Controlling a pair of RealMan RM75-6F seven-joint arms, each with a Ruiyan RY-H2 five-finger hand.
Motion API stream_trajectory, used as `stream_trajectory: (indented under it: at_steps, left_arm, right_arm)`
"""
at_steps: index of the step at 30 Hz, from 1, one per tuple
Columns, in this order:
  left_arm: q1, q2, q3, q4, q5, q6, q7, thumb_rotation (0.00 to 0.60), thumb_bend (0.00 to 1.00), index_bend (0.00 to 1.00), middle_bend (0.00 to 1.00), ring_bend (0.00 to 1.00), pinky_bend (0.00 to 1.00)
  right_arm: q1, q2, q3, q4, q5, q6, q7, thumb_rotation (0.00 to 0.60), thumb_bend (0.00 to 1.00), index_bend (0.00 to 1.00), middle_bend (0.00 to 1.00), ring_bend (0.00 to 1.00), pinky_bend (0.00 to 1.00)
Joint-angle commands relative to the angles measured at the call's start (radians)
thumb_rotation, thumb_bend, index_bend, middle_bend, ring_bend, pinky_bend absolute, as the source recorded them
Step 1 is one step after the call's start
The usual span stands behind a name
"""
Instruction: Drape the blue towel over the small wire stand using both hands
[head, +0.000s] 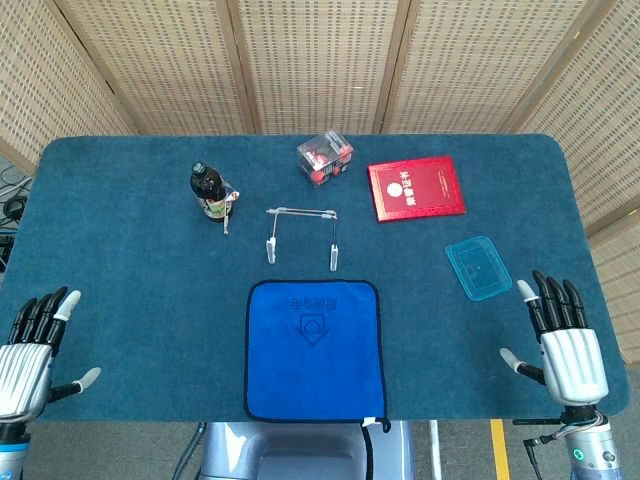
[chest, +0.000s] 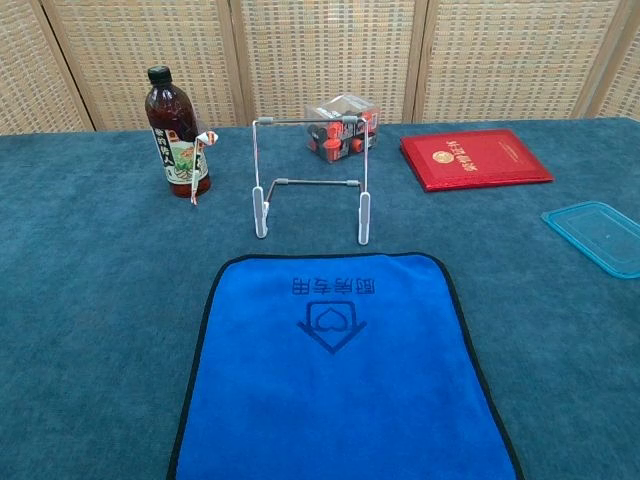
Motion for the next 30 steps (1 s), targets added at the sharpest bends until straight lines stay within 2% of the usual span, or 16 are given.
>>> stream_trajectory:
  at_steps: [1, 6, 13, 17, 22, 25, 30]
  left_arm:
    - [0.002, 0.001, -0.002, 0.003, 0.001, 0.003, -0.004, 0.6, 0.0, 0.0, 0.0, 0.0, 0.0]
    - [0.002, 0.001, -0.007, 0.007, 0.008, 0.006, -0.01, 0.6, 0.0, 0.0, 0.0, 0.0, 0.0]
    - [-0.008, -0.017, -0.015, 0.04, 0.051, 0.018, -0.025, 0.6, 0.0, 0.0, 0.0, 0.0, 0.0]
    - [-0.013, -0.027, -0.024, 0.053, 0.052, 0.018, -0.032, 0.6, 0.0, 0.0, 0.0, 0.0, 0.0]
    - [-0.024, -0.038, -0.038, 0.057, 0.025, -0.003, -0.023, 0.6, 0.0, 0.0, 0.0, 0.0, 0.0]
    - [-0.033, -0.046, -0.046, 0.061, -0.001, -0.027, -0.014, 0.6, 0.0, 0.0, 0.0, 0.0, 0.0]
    - [-0.046, -0.056, -0.053, 0.066, -0.033, -0.059, 0.005, 0.6, 0.0, 0.0, 0.0, 0.0, 0.0]
  right_arm:
    - [-0.005, 0.002, 0.005, 0.002, -0.004, -0.009, 0.004, 0.6, 0.0, 0.0, 0.0, 0.0, 0.0]
    - [0.005, -0.002, 0.004, 0.013, -0.02, -0.061, 0.005, 0.6, 0.0, 0.0, 0.0, 0.0, 0.0]
    - [0.08, -0.046, -0.014, 0.11, -0.135, -0.169, 0.014, 0.6, 0.0, 0.0, 0.0, 0.0, 0.0]
    - [0.16, -0.114, -0.029, 0.24, -0.244, -0.244, 0.058, 0.6, 0.0, 0.01, 0.01, 0.0, 0.0]
    - [0.243, -0.219, -0.026, 0.432, -0.357, -0.251, 0.087, 0.6, 0.0, 0.1, 0.09, 0.0, 0.0]
    - [0.287, -0.271, -0.016, 0.526, -0.387, -0.258, 0.099, 0.6, 0.0, 0.14, 0.13, 0.0, 0.0]
    - [0.345, -0.331, -0.011, 0.622, -0.404, -0.289, 0.125, 0.6, 0.0, 0.17, 0.16, 0.0, 0.03]
